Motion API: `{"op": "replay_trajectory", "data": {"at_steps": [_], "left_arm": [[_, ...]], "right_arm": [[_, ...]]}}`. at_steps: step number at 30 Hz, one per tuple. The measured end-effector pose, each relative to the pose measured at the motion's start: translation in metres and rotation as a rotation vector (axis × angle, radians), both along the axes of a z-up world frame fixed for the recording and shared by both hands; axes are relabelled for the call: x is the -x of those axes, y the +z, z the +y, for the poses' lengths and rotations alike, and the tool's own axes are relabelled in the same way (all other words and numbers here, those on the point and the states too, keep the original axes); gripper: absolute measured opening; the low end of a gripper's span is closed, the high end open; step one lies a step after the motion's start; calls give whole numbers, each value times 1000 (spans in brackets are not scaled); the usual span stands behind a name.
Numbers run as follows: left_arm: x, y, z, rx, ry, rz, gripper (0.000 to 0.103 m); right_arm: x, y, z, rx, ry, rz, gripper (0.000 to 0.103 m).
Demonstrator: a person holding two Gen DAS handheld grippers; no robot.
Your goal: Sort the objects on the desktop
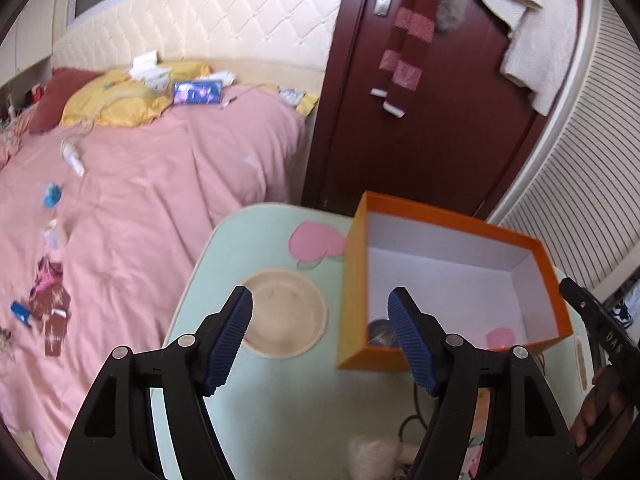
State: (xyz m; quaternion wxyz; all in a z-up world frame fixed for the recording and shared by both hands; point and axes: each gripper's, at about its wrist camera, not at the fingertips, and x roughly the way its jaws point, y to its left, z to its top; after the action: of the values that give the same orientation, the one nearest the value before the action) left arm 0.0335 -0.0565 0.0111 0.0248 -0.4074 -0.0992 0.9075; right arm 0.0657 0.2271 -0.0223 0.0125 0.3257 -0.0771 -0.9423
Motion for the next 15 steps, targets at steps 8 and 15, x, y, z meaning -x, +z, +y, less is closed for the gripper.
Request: {"op": "replay_trajectory", "data": {"at_steps": [8, 15], "left_arm": [[20, -21, 10, 43, -14, -53, 71], [47, -32, -13, 76, 41, -56, 71]], "right_arm": [[32, -36, 24, 209, 7, -231, 16], [52, -36, 10, 209, 33, -242, 14]]}}
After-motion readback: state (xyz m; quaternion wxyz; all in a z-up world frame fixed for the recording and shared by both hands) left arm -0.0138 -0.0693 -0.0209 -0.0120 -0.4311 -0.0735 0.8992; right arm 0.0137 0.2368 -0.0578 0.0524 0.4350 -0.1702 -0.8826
